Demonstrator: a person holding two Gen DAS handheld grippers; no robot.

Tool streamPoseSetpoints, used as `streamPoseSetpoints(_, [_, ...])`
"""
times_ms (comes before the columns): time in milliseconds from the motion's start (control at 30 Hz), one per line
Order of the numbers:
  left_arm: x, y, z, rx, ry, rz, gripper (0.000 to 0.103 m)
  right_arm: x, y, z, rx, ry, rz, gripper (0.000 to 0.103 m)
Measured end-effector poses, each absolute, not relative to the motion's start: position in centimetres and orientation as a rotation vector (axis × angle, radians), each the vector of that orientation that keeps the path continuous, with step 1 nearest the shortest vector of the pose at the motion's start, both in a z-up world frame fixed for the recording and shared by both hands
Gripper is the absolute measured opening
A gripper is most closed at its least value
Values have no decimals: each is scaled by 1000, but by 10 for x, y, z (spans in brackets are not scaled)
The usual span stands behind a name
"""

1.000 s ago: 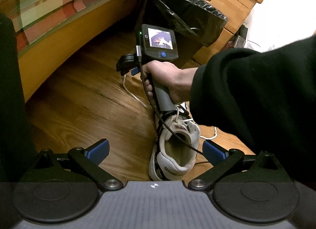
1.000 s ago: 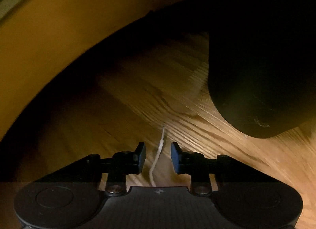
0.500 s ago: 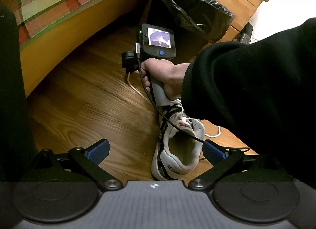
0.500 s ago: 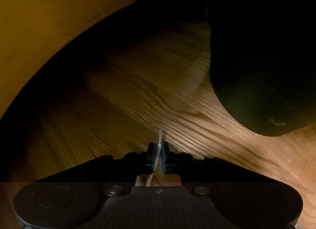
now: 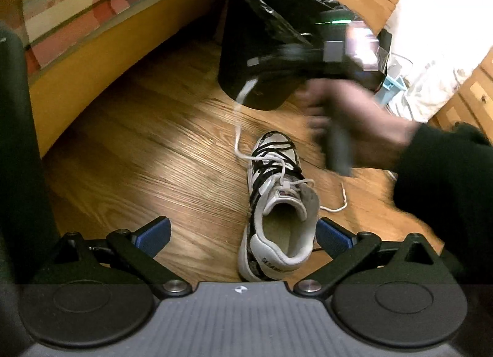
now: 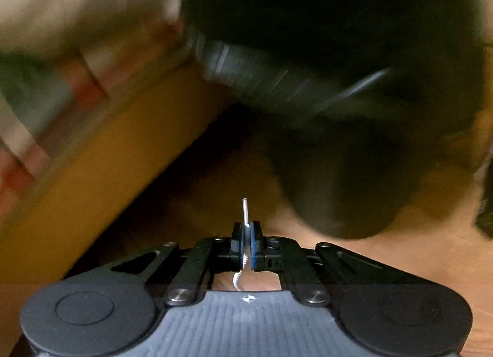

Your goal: Lace up shoes with both hands

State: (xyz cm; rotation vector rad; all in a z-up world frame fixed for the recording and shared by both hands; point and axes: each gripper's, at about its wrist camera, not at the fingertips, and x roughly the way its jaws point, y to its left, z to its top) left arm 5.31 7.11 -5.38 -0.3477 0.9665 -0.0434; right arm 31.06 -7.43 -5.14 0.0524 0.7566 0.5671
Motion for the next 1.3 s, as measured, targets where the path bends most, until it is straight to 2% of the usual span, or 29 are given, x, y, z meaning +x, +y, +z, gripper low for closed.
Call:
streamPoseSetpoints(200, [57, 68, -48, -291, 946, -17, 102, 254, -179, 15, -1, 621, 505, 5])
streamPoseSetpoints(333, [71, 56, -40, -169, 959, -101, 91, 228, -219, 36, -104, 549, 444, 5])
streamPoseSetpoints(400, [81, 47, -35, -91, 952, -168, 91, 217, -227, 40, -221, 521, 424, 5])
streamPoseSetpoints(533, [113, 40, -29, 7, 954, -298, 91, 194, -207, 24, -549, 540, 501, 5])
streamPoseSetpoints(800, [179, 29, -22, 270, 973, -505, 87, 187, -139, -24, -596, 696, 798, 5])
streamPoseSetpoints(867, [186, 28, -35, 331, 1008, -534, 79, 184, -125, -38, -634, 742, 826, 5])
streamPoseSetpoints(1000, [184, 22, -68, 432, 1026, -616, 73, 172, -103, -58, -710, 800, 857, 5])
streamPoseSetpoints(1067, [183, 25, -82, 384, 1045, -656, 62, 171, -95, -63, -723, 807, 845, 5])
streamPoseSetpoints(1233, [187, 24, -94, 259, 1050, -663, 59, 167, -92, -73, -801, 794, 751, 5])
streamPoseSetpoints(1300, [193, 24, -98, 245, 1044, -632, 52, 169, -90, -77, -804, 798, 727, 5])
